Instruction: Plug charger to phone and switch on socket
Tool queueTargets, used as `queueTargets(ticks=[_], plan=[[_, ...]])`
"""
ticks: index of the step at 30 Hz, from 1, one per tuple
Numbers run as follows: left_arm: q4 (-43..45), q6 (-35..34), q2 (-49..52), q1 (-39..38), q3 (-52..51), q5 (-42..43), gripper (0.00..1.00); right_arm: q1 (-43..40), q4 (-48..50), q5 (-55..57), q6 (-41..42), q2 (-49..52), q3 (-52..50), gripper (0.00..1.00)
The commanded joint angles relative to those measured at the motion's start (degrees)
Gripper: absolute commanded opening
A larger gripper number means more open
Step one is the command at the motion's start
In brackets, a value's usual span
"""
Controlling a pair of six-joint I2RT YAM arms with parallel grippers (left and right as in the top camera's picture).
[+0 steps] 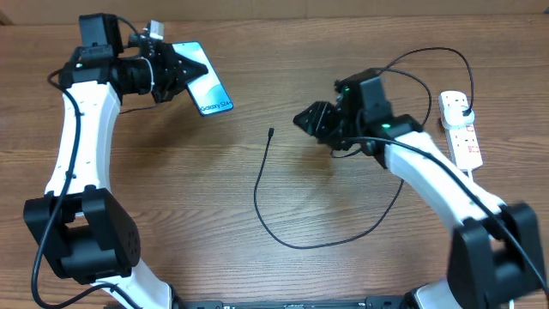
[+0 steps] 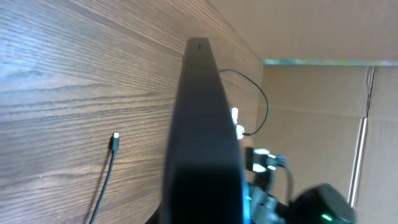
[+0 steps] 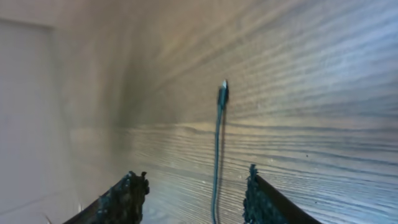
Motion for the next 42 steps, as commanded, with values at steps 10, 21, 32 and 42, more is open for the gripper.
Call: queueTargets(ticks=[10,21,32,42], plan=[[-1.4,1.9,-1.8,0.7,0.7,3.2,0.04,5.0,12.3,-5.6,-1.5,12.5,1.6,0.52],[-1.3,-0.5,-1.8,0.7,0.7,2.7,0.04,6.6,19.2,-5.6,-0.4,20.1,1.6,0.51],[-1.9,-0.5,-1.8,0.6,0.7,2.8,0.04,7.6,23.1,-3.7,9.9,25.5,1.6,0.38],[-3.0,-0.4,-1.8,0.6,0.7,2.6,0.04,7.4,25.9,-3.4,10.2,26.9,1.5,0.15]])
